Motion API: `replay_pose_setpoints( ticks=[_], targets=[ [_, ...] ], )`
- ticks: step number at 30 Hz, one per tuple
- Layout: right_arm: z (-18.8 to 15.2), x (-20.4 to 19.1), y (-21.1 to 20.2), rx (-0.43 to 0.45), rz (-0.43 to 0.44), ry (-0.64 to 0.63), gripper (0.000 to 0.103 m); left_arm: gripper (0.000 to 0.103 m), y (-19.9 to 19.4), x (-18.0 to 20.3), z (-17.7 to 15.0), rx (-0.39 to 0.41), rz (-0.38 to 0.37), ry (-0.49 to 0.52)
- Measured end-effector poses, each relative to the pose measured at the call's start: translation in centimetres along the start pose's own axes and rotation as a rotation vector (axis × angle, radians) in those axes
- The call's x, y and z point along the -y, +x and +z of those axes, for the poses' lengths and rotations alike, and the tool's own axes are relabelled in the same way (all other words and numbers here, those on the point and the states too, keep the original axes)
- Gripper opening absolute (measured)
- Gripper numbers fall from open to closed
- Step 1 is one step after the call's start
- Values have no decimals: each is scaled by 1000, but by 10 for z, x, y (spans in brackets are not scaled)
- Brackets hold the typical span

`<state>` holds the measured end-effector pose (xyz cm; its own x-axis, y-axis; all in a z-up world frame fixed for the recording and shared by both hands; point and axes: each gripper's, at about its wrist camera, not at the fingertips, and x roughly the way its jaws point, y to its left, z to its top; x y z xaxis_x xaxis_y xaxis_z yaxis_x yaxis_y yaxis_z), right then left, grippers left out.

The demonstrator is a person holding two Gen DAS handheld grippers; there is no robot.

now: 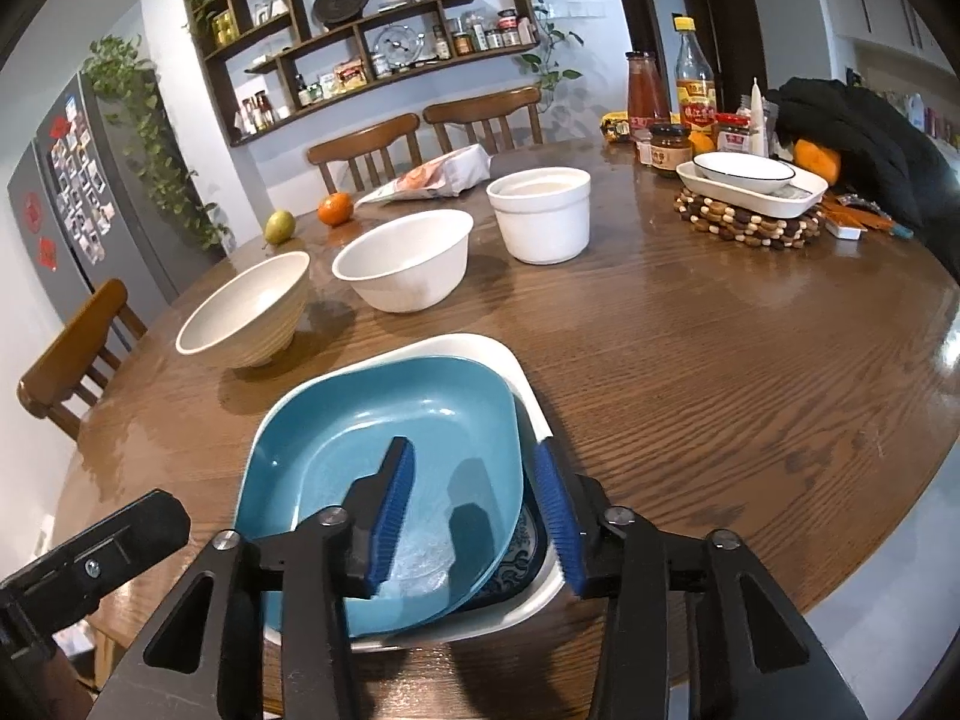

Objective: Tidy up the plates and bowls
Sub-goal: 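Open the right gripper to release the teal plate and withdraw, then move the right gripper to the rim of a medium white bowl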

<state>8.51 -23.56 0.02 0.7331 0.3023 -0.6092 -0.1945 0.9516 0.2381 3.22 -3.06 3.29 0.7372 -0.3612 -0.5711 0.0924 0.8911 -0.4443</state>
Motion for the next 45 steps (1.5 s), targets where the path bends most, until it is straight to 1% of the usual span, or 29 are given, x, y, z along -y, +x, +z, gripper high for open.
replay_pose_setpoints(
  ticks=[1, 4, 5, 6, 8, 9, 10, 11, 14, 16, 19, 21, 23, 25, 28, 31, 34, 36, 37, 40, 42, 43, 45],
  targets=[
    [1, 0, 0, 1, 7, 0, 55, 58, -2, -2, 2, 5, 0, -8],
    [5, 1, -4, 0, 36, 10, 61, 65, -10, -12, 10, 28, 5, -41],
    [7, 1, -5, -2, 49, 17, 65, 68, -12, -15, 12, 33, 10, -46],
    [10, 2, -7, -6, 78, 30, 67, 68, -16, -19, 16, 44, 19, -53],
    [17, 4, -9, -16, 151, 59, 79, 71, -20, -23, 22, 59, 32, -62],
    [22, 5, -10, -22, 191, 71, 81, 72, -24, -27, 26, 74, 37, -74],
    [24, 4, -10, -24, 206, 74, 82, 73, -26, -30, 29, 80, 38, -80],
    [29, 3, -10, -26, 219, 71, 82, 74, -28, -35, 35, 87, 41, -90],
    [44, -5, -11, -18, 209, 44, 82, 74, -32, -45, 46, 92, 51, -111],
    [54, -9, -11, -15, 219, 34, 82, 74, -35, -52, 55, 95, 74, -120],
    [75, -17, -7, -44, 279, 32, 82, 74, -41, -64, 70, 110, 108, -148],
    [88, -25, -3, -78, 321, 11, 82, 74, -46, -69, 80, 120, 127, -159],
    [102, -32, -2, -94, 356, -18, 82, 75, -49, -72, 88, 124, 139, -159],
    [116, -39, -1, -104, 370, -36, 82, 75, -50, -72, 99, 116, 143, -158],
    [137, -46, 2, -114, 361, -37, 82, 75, -48, -63, 114, 112, 120, -139],
    [156, -49, 3, -101, 374, -32, 82, 75, -34, -41, 132, 85, 97, -90],
    [178, -54, 14, -134, 419, -43, 82, 74, -20, -19, 149, 73, 80, -60],
    [190, -55, 22, -148, 432, -43, 82, 74, -8, -5, 162, 66, 23, -41],
    [194, -55, 26, -147, 435, -45, 82, 74, -2, -1, 167, 64, 10, -39],
    [208, -54, 45, -151, 442, -43, 82, 73, 27, 10, 178, 42, 77, -37],
    [211, -44, 60, -152, 435, -17, 82, 68, 50, 12, 179, 4, 106, -30],
    [211, -38, 70, -156, 411, -3, 82, 66, 57, 12, 179, -16, 108, -31],
    [211, -28, 86, -157, 351, 18, 82, 58, 79, 10, 177, -78, 102, -47]
  ],
)
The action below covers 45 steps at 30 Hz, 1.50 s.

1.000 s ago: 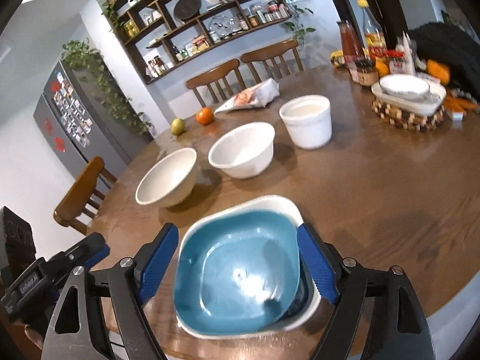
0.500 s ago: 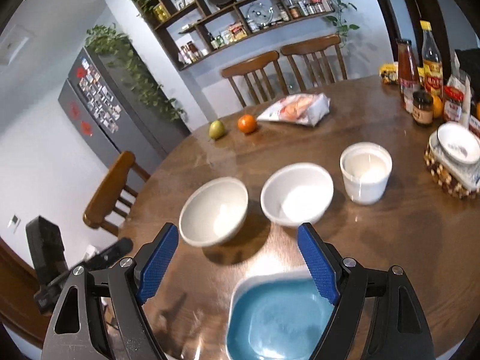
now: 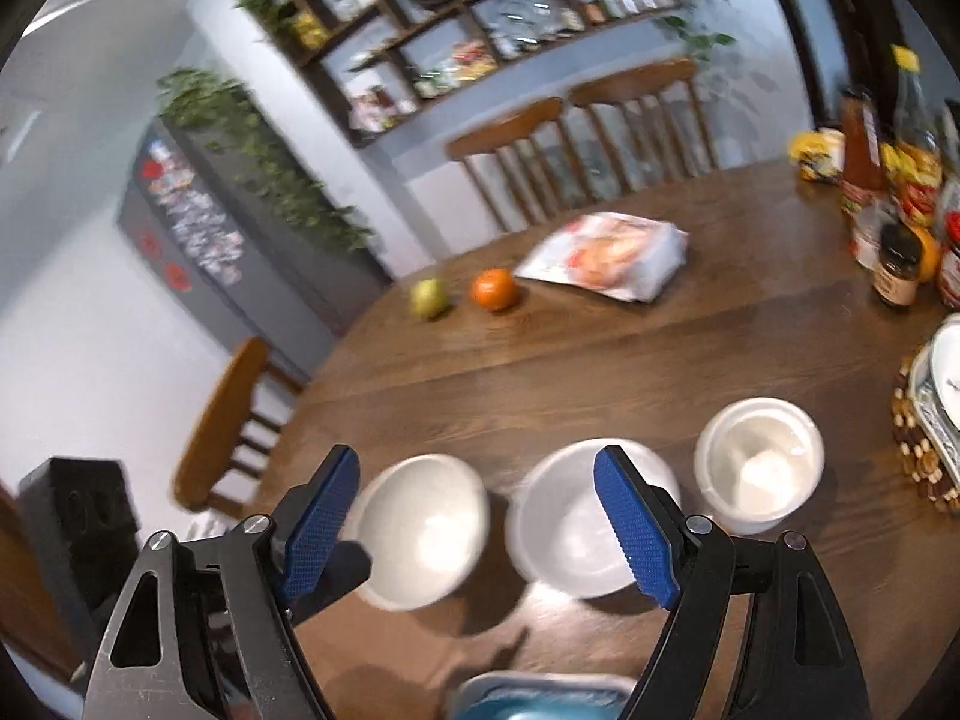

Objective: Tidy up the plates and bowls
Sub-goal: 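Move the right gripper to the rim of a medium white bowl, then close the right gripper on the white bowl's rim and lift it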

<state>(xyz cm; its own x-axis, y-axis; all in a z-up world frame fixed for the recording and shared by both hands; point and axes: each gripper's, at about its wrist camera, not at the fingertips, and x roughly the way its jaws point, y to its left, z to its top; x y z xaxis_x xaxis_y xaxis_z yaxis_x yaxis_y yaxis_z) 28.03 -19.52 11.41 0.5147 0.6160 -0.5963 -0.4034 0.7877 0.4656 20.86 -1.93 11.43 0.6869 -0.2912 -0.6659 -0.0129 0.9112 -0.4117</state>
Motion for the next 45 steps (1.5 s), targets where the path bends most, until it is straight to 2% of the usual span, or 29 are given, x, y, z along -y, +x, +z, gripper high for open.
replay_pose_setpoints(
  ticks=[1, 2, 5, 7, 10, 14, 22, 24, 29, 32, 42, 45],
  targets=[
    [-1, 9, 7, 2, -36, 9, 78, 54, 6, 3, 1, -22, 0, 4],
    [-3, 16, 13, -1, -58, 21, 67, 47, 17, 5, 1, -61, 2, 16],
    [-5, 39, 26, -5, -76, 98, 45, 46, 33, 11, -3, -90, 10, 43],
    [-9, 43, 33, -30, -140, 83, 41, 46, 41, 12, -7, -96, 23, 44],
    [-12, 45, 38, -55, -129, 66, 41, 46, 52, 12, -10, -118, 11, 33],
    [-15, 53, 43, -104, -89, 89, 41, 45, 60, 12, -13, -120, 39, 31],
    [-21, 57, 57, -165, -91, 99, 41, 46, 74, 16, -22, -139, 75, 55],
    [-21, 56, 59, -169, -101, 87, 41, 46, 76, 19, -24, -131, 96, 74],
    [-23, 60, 64, -189, -117, 93, 41, 46, 82, 18, -27, -158, 84, 73],
    [-23, 62, 67, -195, -122, 92, 41, 46, 85, 17, -28, -163, 101, 81],
    [-24, 66, 74, -222, -115, 100, 41, 46, 80, 13, -28, -170, 56, 51],
    [-24, 66, 74, -216, -126, 97, 41, 46, 74, 11, -27, -145, 84, 47]
  ],
)
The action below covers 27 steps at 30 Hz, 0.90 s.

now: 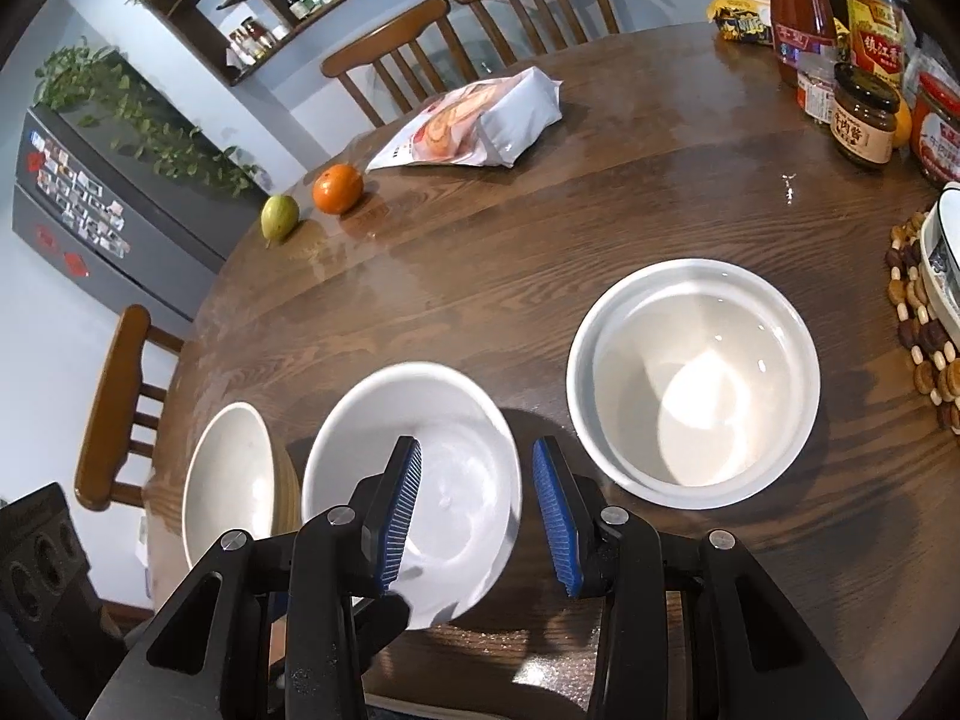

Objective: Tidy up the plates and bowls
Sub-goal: 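Close the right gripper on the white bowl's rim and lift it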

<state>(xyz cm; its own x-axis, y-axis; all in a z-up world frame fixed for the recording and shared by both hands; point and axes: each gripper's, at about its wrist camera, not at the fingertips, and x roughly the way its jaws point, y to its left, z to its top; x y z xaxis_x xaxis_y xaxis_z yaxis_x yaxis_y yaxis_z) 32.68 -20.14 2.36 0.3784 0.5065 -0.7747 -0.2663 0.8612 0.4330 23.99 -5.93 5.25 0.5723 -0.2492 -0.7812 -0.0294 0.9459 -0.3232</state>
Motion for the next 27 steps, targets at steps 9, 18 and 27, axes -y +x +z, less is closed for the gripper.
replay_pose_setpoints(
  ticks=[9, 18, 27],
  targets=[
    [-1, -2, 0, -2, -4, -10, 41, 53, 2, 4, -3, 9, 53, 24],
    [-2, -4, 4, -6, -17, -19, 41, 53, 13, -1, -2, -14, 37, -1],
    [-2, -7, 11, -13, -48, -36, 41, 53, 4, 1, -2, -8, -30, -13]
  ],
)
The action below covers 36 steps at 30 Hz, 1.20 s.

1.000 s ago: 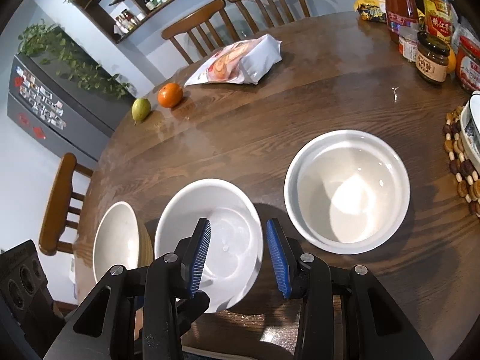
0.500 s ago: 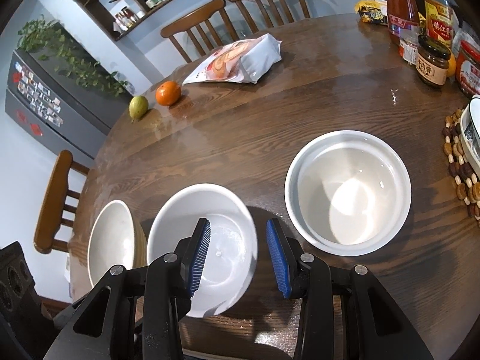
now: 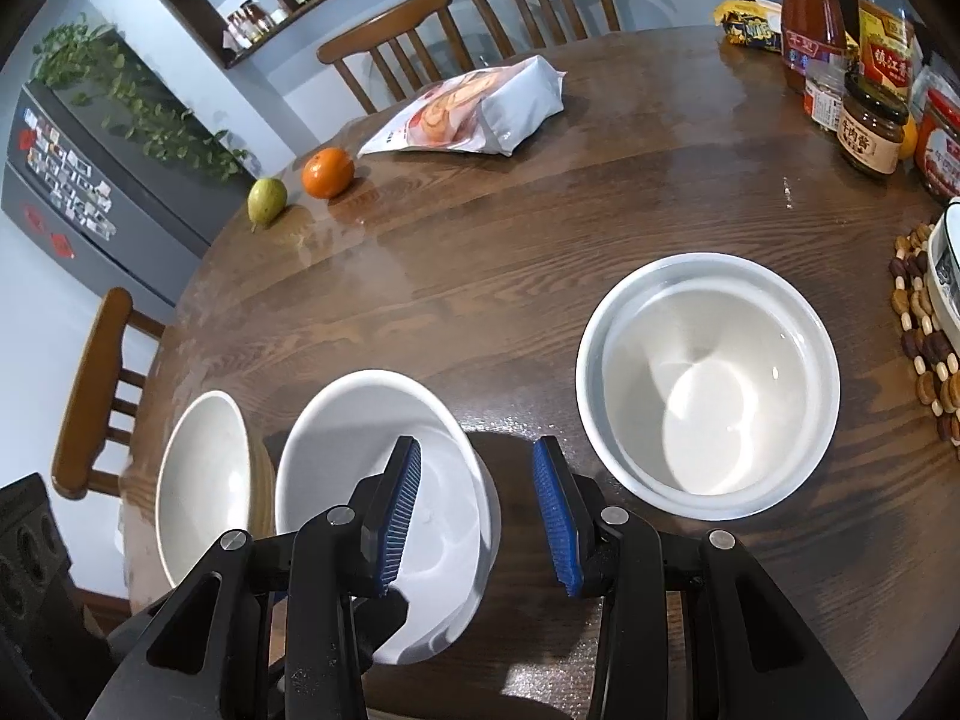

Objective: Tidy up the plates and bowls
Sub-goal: 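Close the right gripper on the white bowl's rim and lift it, then carry the held white bowl with the right gripper over the large white bowl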

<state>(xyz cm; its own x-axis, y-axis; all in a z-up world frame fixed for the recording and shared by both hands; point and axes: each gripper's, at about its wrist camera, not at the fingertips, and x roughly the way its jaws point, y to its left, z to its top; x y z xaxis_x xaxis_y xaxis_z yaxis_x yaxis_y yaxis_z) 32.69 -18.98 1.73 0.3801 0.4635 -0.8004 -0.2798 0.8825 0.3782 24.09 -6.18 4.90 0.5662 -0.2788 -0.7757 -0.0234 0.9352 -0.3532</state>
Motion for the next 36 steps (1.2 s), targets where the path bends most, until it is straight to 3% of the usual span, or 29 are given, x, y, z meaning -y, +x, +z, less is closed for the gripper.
replay_pose_setpoints(
  ticks=[4, 10, 16, 21, 24, 36],
  targets=[
    [0, 0, 0, 7, -15, -4, 41, 60, -9, -1, 0, 32, 11, -1],
    [0, 0, 1, 5, -13, -3, 41, 62, -9, -2, 1, -3, 15, -8],
    [-1, 0, 0, 6, -8, -1, 41, 67, -9, -1, -2, 9, 118, 11],
    [-2, 0, -1, 6, -8, -4, 41, 68, 1, -7, 1, -41, 62, -13],
    [-2, 0, 0, 1, -12, -3, 41, 67, 6, -11, 2, -46, 88, -32],
    [-3, -5, 5, 2, -20, -30, 41, 68, 13, -14, 6, -18, 67, -67]
  ],
)
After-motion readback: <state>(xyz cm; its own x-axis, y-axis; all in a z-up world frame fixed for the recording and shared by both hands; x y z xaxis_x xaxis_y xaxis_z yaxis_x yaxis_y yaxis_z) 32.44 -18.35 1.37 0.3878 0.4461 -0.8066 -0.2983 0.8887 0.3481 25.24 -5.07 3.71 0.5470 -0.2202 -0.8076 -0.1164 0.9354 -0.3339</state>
